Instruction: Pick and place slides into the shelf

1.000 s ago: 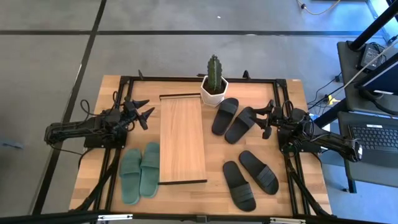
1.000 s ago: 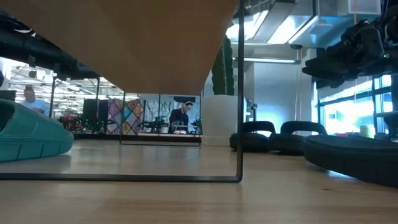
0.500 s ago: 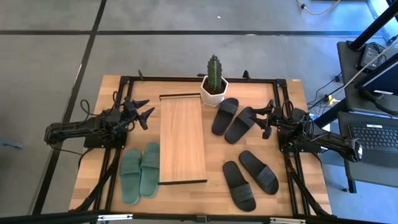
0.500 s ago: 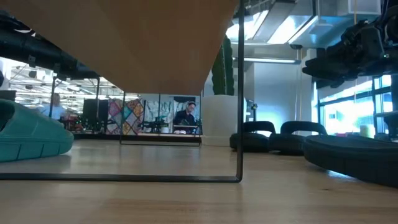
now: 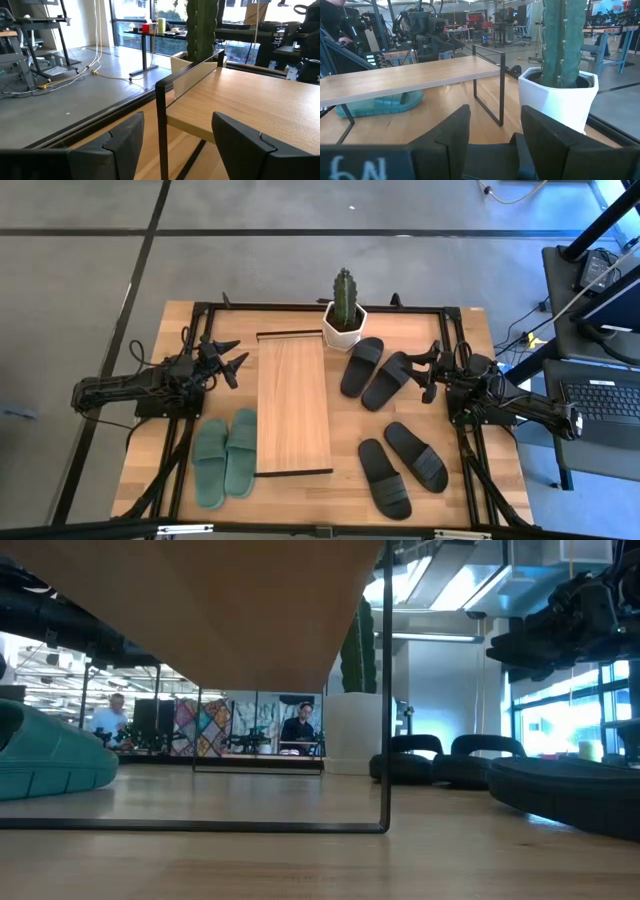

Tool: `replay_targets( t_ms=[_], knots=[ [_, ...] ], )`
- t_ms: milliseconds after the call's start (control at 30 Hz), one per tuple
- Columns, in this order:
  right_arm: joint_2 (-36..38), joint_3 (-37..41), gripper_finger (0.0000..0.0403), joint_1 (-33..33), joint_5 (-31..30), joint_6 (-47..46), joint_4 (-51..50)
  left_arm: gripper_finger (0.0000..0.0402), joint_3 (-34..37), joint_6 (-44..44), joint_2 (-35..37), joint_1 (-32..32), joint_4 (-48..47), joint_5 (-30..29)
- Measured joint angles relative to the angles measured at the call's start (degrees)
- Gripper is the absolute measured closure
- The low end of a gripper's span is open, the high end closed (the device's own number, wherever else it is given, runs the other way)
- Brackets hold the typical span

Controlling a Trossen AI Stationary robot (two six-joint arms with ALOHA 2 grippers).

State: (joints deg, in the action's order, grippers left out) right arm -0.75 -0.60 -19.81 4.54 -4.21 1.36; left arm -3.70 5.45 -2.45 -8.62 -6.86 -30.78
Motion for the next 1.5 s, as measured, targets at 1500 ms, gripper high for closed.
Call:
replay_targets(
  t_ms=[1500],
  knots=[
    [-0.1, 0.0, 0.0224, 0.0, 0.0, -17.2, -0.1, 0.0177, 0.0, 0.0, 0.0, 0.0, 0.2, -6.0]
  ],
)
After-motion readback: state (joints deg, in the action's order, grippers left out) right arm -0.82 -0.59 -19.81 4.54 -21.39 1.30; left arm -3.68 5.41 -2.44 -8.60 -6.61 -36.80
